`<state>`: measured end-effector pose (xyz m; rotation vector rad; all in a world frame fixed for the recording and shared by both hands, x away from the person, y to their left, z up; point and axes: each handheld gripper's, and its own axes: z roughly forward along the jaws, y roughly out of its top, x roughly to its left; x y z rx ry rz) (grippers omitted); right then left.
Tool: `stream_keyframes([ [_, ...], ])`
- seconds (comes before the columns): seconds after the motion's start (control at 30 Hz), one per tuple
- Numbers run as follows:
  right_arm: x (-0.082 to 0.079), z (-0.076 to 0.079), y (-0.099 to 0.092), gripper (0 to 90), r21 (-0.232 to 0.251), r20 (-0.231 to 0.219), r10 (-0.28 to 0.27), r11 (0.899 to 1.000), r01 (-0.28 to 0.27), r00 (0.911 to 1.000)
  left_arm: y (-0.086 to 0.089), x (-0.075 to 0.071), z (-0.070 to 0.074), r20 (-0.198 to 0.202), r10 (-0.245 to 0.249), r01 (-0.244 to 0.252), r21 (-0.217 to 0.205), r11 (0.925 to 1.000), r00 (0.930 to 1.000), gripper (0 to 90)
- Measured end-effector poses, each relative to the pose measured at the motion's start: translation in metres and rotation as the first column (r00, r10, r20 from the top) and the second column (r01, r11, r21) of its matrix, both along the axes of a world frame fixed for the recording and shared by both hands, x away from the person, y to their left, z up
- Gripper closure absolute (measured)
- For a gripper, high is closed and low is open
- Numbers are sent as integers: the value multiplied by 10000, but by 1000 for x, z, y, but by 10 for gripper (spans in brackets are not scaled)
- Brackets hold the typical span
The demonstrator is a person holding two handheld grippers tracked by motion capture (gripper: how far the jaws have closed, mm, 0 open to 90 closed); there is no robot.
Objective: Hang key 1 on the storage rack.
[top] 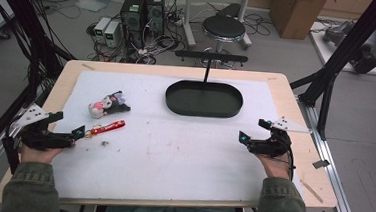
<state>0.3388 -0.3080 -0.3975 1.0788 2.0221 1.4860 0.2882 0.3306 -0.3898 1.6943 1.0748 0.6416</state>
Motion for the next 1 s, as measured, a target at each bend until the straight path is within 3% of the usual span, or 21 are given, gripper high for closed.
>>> stream_keyframes([
  [0.33,-1,0,4,4,-285,190,17,9996,-12,9998,1,-1,-1,-145,-29,32,171,9998,9999,21],
  [0.73,-1,0,3,4,-180,46,-51,9998,52,10000,-1,0,-2,-257,-47,54,272,9996,9997,21],
  [1.0,-2,-1,2,3,-147,183,-67,9999,69,9998,-7,4,-4,-541,-311,346,659,9972,9980,21],
])
